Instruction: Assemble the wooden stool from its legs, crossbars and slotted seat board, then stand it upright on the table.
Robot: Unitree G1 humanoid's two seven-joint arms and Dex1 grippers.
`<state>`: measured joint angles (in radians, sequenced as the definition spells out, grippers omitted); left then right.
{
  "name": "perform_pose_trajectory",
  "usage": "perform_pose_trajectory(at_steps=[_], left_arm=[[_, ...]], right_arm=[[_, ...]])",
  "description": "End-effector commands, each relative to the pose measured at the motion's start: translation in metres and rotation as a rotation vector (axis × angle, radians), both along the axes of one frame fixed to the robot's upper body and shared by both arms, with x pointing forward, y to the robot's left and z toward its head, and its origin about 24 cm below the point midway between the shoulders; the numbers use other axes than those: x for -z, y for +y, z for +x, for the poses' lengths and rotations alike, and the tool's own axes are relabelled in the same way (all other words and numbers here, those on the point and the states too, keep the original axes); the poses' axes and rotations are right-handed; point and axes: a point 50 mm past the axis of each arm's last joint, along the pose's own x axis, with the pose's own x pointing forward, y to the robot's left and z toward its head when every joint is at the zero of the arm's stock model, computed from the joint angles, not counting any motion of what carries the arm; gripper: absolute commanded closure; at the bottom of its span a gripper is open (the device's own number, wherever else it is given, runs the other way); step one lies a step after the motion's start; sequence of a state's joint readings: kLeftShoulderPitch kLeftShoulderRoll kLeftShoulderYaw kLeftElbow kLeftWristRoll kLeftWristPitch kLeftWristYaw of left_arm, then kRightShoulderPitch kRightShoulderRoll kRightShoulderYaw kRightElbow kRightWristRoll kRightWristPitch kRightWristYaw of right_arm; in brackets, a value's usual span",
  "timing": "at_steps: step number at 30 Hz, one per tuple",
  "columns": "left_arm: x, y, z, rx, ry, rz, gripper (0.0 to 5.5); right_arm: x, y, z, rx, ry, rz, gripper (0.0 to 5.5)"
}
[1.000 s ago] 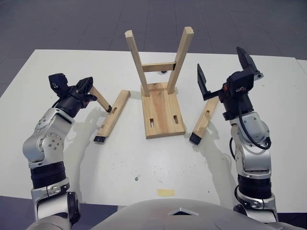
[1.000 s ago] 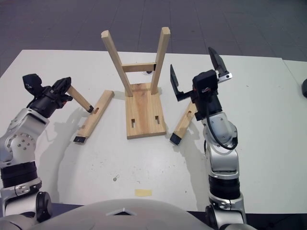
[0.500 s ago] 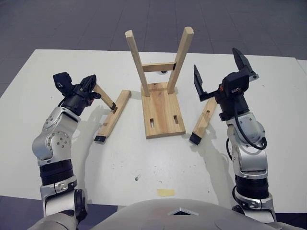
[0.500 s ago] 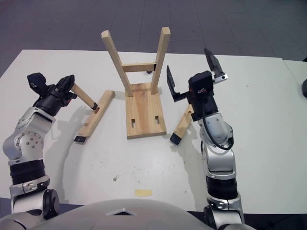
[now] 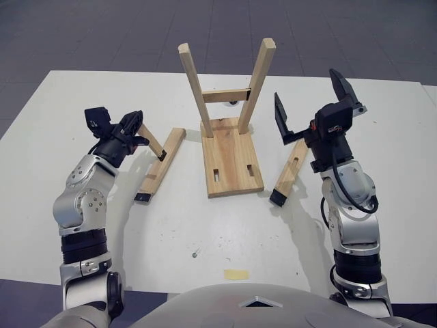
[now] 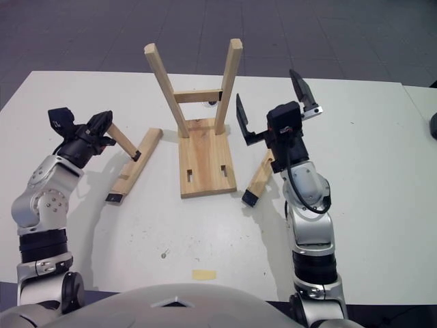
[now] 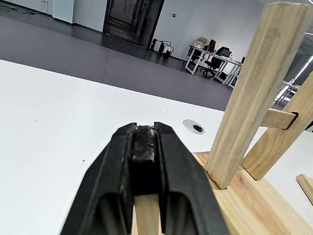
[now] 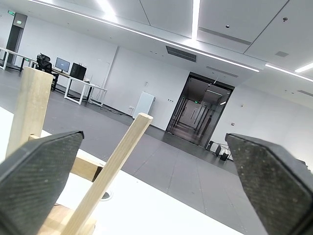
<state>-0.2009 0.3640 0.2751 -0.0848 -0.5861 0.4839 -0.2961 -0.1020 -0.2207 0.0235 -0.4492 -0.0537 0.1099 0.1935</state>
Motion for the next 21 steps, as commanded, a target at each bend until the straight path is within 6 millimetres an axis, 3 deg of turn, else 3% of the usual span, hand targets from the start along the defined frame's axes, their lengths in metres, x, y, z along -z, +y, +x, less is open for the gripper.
perform_pose_trajectory(at_steps=[1,10,21], left_arm=[[0.033,-0.012,-0.016,0.057,0.107,0.071,5.07],[0.081,-0.014,-0.042,0.052,0.252,0.074,5.07],[0.031,-0.017,-0.014,0.052,0.078,0.091,5.07]], right_arm=[[-0.003,0.002,0.001,-0.010,-0.011,-0.004,0.10],[-0.006,0.001,0.001,-0.008,-0.018,-0.003,0.10],[-0.006,0.002,0.001,-0.003,-0.021,-0.004,0.10]])
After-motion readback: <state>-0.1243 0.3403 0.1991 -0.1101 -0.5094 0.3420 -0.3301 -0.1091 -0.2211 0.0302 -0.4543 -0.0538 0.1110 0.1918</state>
